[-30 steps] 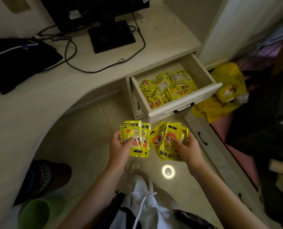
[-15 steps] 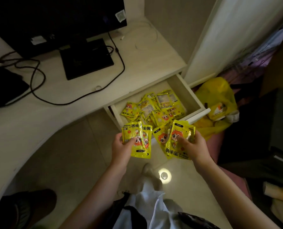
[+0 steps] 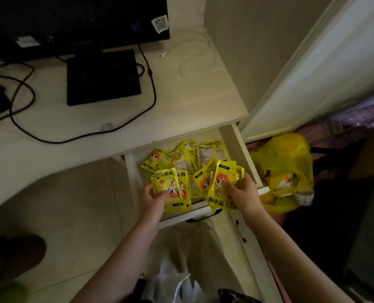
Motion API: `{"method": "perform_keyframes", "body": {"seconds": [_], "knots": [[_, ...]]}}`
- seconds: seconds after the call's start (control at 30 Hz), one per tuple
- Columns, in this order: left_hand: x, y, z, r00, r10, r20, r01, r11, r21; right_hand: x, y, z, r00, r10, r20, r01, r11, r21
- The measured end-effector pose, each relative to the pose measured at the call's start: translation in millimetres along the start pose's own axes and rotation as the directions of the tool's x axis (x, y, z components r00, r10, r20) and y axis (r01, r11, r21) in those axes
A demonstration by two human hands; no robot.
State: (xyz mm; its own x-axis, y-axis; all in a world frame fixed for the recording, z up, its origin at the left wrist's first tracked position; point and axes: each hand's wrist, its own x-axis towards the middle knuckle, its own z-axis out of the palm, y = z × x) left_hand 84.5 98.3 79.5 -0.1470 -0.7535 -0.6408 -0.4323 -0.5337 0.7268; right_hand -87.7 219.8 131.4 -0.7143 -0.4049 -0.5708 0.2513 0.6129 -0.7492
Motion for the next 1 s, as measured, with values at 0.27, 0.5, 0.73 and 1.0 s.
{"method": "perform_keyframes", "body": {"seconds": [0.27,0.5,0.73,1.0], "knots": [[17,-11,49,0.983,-0.105,-0.150,0.096,0.993,-0.063,84,2,-7,0.978,0.134,0.163,-0.123,0.990,-0.076],[51,-17,67,0.979,-0.144,-0.144,0.146,0.989,0.002,131,16,15,0.955,0.186,0.230,-0.142,0.970,-0.195],[79,-39,75,0.972,-0.196,-0.130,0.210,0.972,0.107,157,46,32,0.920,0.275,0.280,-0.207,0.946,-0.250],[86,-44,67,0.979,-0.161,-0.126,0.189,0.948,0.256,174,53,20,0.897,0.342,0.281,-0.252,0.916,-0.312]]}}
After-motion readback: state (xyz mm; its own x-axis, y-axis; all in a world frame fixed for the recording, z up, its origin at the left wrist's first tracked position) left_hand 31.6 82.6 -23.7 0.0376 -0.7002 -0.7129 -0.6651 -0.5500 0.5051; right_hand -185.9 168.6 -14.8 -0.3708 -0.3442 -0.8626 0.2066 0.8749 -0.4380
